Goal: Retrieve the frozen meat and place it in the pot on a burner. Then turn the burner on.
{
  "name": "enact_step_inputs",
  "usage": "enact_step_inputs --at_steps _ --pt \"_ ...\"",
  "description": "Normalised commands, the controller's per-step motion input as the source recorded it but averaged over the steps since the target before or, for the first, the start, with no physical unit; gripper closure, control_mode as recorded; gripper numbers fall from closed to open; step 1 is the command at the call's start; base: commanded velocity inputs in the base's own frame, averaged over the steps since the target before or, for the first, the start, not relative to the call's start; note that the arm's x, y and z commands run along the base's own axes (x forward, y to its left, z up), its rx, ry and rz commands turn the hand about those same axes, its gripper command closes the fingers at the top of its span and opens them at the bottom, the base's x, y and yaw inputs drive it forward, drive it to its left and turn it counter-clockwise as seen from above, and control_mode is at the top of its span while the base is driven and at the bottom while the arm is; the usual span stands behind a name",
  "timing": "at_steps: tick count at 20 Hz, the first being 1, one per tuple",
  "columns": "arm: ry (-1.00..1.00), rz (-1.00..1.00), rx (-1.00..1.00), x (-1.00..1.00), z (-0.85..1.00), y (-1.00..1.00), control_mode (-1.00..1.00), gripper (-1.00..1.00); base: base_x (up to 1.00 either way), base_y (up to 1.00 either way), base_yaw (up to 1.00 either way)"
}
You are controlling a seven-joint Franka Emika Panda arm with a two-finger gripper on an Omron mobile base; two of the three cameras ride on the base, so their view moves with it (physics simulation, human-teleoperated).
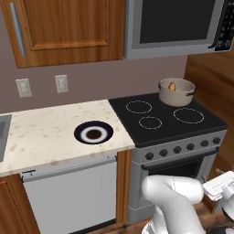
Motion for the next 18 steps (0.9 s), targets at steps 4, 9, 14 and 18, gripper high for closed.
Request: enact_step_inputs --at_steps 4,9,14,18 --pt "0.00 -0.04 0.00 0.12 0.00 0.00 -1.00 -1.00 0.00 0.00 0.00" --pt "0.00 0.00 0.00 0.08 -0.05 0.00 -1.00 -1.00 0.00 0.00 0.00" --pt "0.02 0.00 0.00 0.40 -0.09 -0.01 -1.00 -1.00 0.00 0.00 0.00" --pt "0.08 0.00 0.04 0.05 0.00 -0.02 -1.00 -1.00 0.00 0.00 0.00"
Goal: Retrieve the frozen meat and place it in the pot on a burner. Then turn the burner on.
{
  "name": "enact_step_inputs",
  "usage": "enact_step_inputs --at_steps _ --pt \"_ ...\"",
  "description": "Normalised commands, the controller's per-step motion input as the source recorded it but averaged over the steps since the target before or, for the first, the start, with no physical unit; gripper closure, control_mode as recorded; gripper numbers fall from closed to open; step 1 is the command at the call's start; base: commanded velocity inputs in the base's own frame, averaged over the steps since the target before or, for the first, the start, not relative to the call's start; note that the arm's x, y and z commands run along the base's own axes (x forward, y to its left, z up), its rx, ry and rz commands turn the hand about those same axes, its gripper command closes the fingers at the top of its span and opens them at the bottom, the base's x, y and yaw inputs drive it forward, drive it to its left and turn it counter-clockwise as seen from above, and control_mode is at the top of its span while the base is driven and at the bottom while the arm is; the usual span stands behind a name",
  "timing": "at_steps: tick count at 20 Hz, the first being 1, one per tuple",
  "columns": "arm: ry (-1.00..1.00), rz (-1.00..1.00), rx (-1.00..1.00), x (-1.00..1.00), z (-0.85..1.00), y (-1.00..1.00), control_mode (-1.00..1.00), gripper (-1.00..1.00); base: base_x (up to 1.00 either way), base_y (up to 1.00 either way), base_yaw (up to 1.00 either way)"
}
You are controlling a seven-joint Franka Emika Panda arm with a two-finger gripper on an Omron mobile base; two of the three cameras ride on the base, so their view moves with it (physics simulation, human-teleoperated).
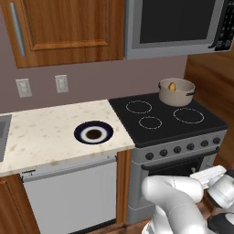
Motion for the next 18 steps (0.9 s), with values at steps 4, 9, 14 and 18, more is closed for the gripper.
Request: enact_step_inputs --at_steps 4,9,14,18 --pt "0.07 0.00 0.00 0.13 -0.11 -0.14 -1.00 -1.00 0.00 0.00 0.00" --pt "0.03 -0.04 0.00 0.38 -0.25 -0.01 -1.00 -1.00 0.00 0.00 0.00" --pt "0.00 -0.03 0.00 0.09 -0.05 0.00 -1.00 -1.00 0.00 0.00 0.00" --pt "0.00 0.00 0.00 0.06 -0.04 0.00 -1.00 -1.00 0.00 0.00 0.00"
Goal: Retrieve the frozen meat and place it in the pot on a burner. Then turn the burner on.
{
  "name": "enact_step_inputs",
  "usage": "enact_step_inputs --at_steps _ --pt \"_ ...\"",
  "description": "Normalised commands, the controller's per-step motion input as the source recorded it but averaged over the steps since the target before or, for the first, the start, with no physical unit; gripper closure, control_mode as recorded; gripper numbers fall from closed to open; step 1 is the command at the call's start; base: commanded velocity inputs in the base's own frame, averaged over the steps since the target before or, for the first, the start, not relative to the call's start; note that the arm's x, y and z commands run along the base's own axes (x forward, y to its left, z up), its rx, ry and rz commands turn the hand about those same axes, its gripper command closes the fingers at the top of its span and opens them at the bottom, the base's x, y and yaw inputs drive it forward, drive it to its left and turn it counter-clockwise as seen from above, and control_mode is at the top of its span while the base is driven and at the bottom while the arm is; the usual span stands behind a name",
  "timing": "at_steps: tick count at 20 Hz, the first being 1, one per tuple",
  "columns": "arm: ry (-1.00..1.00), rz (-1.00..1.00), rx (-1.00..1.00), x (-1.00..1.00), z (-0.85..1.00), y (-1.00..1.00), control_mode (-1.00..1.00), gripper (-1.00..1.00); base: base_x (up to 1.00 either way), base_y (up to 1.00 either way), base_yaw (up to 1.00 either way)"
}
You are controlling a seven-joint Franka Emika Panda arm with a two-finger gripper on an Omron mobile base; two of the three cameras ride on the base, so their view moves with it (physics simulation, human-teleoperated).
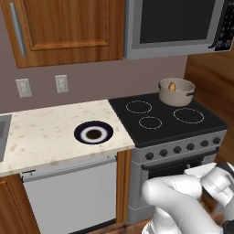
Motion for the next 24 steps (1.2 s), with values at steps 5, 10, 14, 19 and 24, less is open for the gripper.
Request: enact_step_inputs --at_steps 5,10,14,19,24 --pt "0.00 0.00 0.00 0.06 -0.11 0.00 -1.00 -1.00 0.00 0.00 0.00" --pt "0.00 0.00 0.00 0.08 0.00 0.00 -1.00 -1.00 0.00 0.00 0.00" --pt "0.00 0.00 -0.01 0.28 0.00 0.00 -1.00 -1.00 0.00 0.00 0.00" --pt "0.00 0.00 -0.02 0.23 -0.01 0.00 -1.00 -1.00 0.00 0.00 0.00" --pt "0.00 0.00 -0.02 0.16 -0.02 0.00 -1.00 -1.00 0.00 0.00 0.00"
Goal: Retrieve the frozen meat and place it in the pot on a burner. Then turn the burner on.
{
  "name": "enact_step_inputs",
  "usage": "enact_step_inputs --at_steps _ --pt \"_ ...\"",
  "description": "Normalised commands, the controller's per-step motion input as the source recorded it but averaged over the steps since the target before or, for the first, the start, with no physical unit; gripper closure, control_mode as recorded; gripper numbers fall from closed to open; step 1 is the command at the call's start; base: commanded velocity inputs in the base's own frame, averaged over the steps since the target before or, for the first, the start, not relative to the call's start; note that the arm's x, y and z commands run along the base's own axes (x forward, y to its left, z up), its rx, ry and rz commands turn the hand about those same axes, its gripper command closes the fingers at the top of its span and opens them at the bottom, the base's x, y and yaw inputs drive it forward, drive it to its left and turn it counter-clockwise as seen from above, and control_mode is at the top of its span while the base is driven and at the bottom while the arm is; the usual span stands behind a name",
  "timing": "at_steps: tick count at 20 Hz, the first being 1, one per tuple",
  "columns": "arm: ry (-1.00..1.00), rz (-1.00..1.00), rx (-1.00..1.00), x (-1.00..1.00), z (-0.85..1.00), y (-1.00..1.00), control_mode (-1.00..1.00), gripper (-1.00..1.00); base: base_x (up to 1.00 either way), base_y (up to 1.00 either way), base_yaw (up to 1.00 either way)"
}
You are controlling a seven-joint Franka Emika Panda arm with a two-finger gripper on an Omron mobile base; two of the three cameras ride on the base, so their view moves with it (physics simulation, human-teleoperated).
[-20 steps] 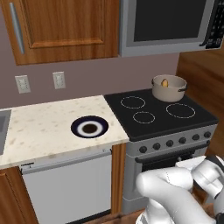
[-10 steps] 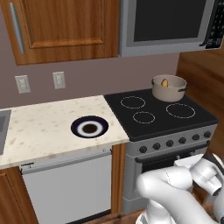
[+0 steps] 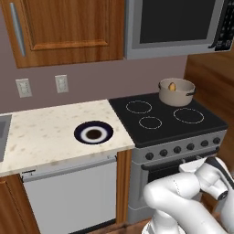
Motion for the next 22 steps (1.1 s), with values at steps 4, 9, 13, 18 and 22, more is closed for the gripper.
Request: enact_step_inputs --at_steps 4,9,13,18,22 --pt "0.00 0.00 -0.02 0.05 -0.03 0.00 -1.00 -1.00 0.00 0.00 0.00" --pt "0.00 0.00 -0.01 0.05 -0.01 0.00 -1.00 -1.00 0.00 0.00 0.00" --pt "0.00 0.00 -0.01 0.09 -0.01 0.00 -1.00 -1.00 0.00 0.00 0.00" --pt "-0.02 0.00 0.01 0.04 -0.13 0.00 -1.00 -1.00 0.00 0.00 0.00" --pt "0.00 0.00 0.03 0.01 -0.24 0.00 -1.00 -1.00 0.00 0.00 0.00"
